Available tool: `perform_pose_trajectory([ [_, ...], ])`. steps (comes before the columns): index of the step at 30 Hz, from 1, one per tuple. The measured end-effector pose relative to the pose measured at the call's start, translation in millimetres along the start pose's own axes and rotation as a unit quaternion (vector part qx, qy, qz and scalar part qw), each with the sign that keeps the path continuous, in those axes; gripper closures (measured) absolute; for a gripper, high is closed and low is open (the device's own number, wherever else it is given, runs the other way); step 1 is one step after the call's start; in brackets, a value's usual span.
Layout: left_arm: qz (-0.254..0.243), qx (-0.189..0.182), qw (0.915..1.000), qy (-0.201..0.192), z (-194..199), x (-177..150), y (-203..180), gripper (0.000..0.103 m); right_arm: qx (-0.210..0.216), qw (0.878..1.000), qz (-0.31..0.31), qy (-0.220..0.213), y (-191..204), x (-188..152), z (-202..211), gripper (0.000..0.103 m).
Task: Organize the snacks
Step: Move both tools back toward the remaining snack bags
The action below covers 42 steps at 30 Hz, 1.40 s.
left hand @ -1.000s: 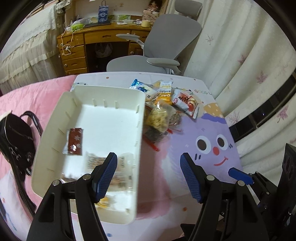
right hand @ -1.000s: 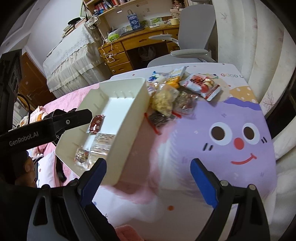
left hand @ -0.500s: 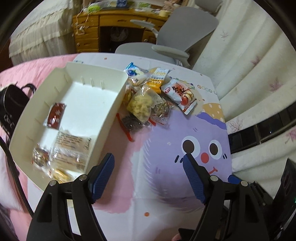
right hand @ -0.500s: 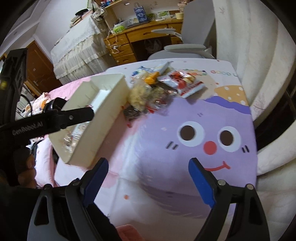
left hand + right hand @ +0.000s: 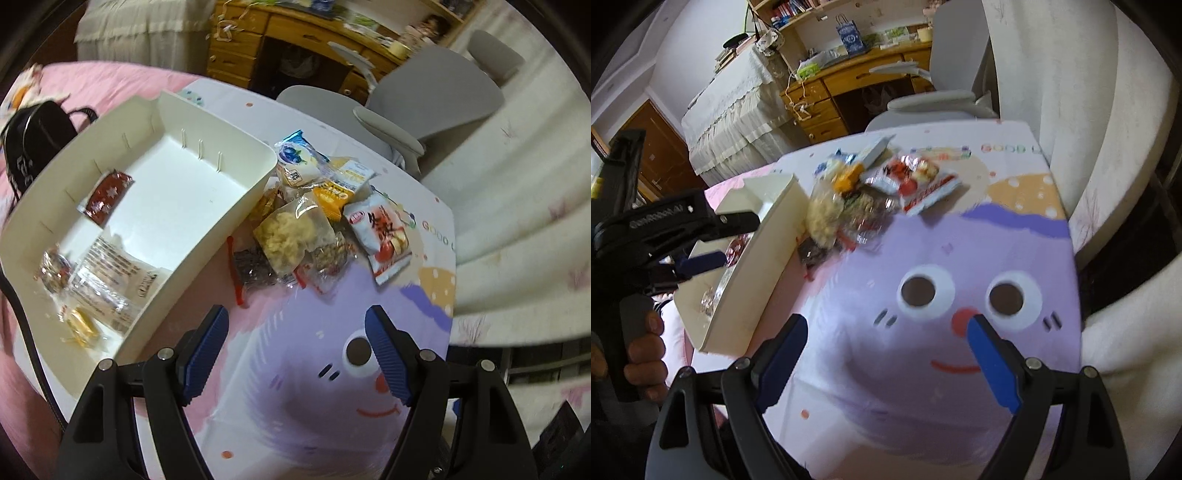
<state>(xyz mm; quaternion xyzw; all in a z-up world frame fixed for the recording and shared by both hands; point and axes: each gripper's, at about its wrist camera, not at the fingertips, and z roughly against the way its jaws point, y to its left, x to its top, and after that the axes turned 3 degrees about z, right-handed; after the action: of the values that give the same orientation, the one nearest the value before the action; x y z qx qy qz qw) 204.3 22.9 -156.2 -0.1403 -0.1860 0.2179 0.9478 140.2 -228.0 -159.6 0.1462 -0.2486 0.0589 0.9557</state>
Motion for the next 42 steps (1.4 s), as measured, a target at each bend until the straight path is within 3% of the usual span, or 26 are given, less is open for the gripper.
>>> perform_pose_trajectory([
  [8,0.066,-0.012,0.9976,-0.016,-37,9,1,0.028,-0.036,0.998,0.041,-0.04,-4,45,-11,0.015],
  [21,0.092,-0.003,0.994,-0.059,-90,16,-1,0.028,-0.072,0.985,0.142,-0.072,-9,105,-81,0.015],
  [27,0.092,0.022,0.9925,-0.077,-109,21,1,0.028,-0.066,0.974,0.205,-0.071,-13,125,-127,0.015],
  [34,0.07,0.023,0.991,-0.112,-120,24,-4,0.028,-0.038,0.968,0.243,-0.044,-11,135,-175,0.015],
  [42,0.047,0.019,0.9924,-0.112,-129,33,-2,0.017,-0.022,0.964,0.265,-0.011,-8,126,-201,0.015],
])
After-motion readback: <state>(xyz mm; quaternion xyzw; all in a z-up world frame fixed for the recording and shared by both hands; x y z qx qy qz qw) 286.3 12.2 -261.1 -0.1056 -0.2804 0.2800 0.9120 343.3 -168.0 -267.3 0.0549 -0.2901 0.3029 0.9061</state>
